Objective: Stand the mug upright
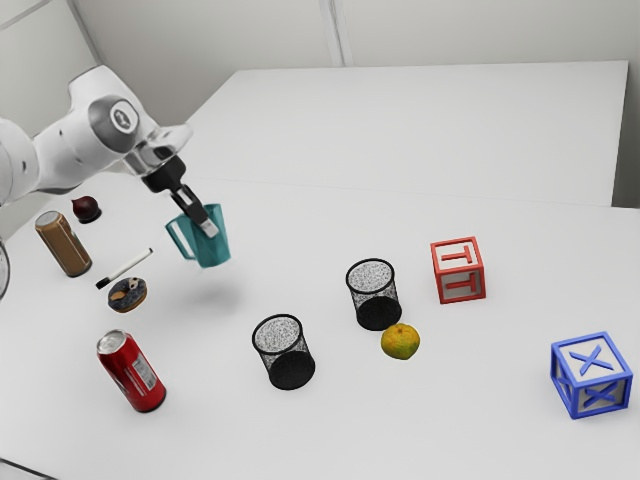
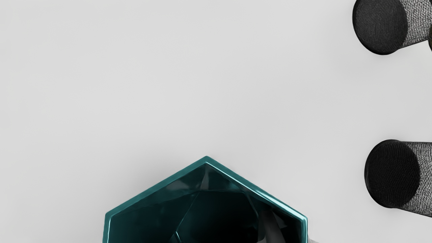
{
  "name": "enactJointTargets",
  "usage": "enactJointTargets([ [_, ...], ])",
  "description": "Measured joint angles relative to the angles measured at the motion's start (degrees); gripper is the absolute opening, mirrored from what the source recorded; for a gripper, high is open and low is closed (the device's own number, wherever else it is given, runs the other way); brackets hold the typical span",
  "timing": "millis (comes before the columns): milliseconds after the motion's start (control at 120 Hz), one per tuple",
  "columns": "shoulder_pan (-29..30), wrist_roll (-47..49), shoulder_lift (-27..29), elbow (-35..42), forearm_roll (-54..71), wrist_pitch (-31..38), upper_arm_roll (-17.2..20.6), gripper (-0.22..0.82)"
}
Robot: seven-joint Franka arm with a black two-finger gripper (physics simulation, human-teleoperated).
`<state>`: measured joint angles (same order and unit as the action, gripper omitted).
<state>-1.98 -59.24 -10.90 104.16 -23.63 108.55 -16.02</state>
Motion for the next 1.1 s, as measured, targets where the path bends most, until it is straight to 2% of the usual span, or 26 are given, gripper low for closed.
enactJointTargets([
  [133, 0.1, 4.5, -2.2, 0.9, 9.0, 10.0, 2.4, -0.18],
  [200, -0.4, 7.4, -2.0, 3.6, 12.7, 14.5, 3.3, -0.18],
  [333, -2.4, 14.0, 3.2, 13.8, 20.7, 23.6, 3.9, -0.18],
  [417, -2.6, 18.1, 5.5, 16.4, 23.6, 27.9, 4.0, -0.18],
  [575, -2.0, 25.3, 6.4, 20.6, 22.7, 32.8, 4.0, -0.18],
  [875, -2.2, 35.2, 5.5, 25.0, 19.0, 37.3, 4.0, -0.18],
  [1100, -2.2, 39.5, 5.6, 25.0, 18.4, 38.3, 4.1, 0.28],
])
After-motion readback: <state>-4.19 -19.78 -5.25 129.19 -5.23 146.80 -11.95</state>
